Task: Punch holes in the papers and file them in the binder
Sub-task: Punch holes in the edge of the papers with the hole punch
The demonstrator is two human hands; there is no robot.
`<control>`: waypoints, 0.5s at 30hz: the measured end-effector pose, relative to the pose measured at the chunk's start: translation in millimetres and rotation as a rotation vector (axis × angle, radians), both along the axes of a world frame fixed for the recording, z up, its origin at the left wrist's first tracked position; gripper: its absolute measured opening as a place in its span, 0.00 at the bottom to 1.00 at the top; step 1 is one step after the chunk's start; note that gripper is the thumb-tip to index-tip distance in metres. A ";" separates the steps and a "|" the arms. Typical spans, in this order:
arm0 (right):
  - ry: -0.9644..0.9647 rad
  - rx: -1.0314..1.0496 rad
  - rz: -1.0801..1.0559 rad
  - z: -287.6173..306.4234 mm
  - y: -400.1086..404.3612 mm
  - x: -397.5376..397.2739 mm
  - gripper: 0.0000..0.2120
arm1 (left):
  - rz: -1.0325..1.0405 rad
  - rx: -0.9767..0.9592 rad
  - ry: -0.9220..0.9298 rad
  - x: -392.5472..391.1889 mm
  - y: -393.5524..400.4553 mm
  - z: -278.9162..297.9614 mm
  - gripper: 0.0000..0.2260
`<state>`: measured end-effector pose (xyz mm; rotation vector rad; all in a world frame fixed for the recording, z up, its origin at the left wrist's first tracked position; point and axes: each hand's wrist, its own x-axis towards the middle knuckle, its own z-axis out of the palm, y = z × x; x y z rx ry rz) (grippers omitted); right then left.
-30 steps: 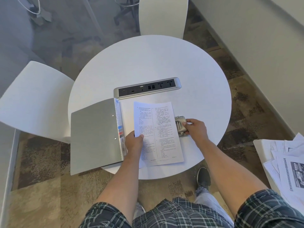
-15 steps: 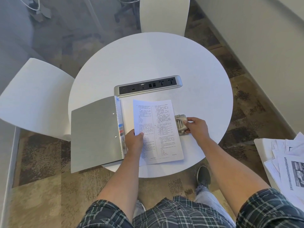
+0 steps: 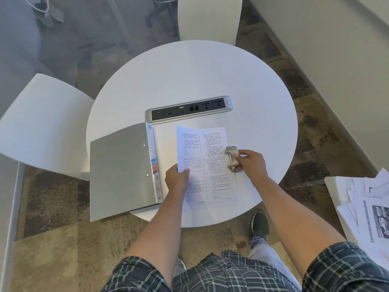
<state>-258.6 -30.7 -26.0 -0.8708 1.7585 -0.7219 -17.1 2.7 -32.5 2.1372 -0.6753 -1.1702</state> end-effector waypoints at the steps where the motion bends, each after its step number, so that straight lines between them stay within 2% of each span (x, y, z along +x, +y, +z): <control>1: -0.001 0.001 -0.001 0.9 0.1 0.1 0.05 | 0.004 -0.003 0.007 -0.8 0.1 -0.3 0.03; 6: 0.015 0.000 -0.003 3.1 -0.2 1.3 0.06 | 0.026 -0.013 0.033 -7.0 -1.1 -0.3 0.06; 15: 0.011 -0.007 0.000 2.6 0.6 1.8 0.06 | 0.023 -0.010 -0.001 -8.3 -4.0 -0.9 0.03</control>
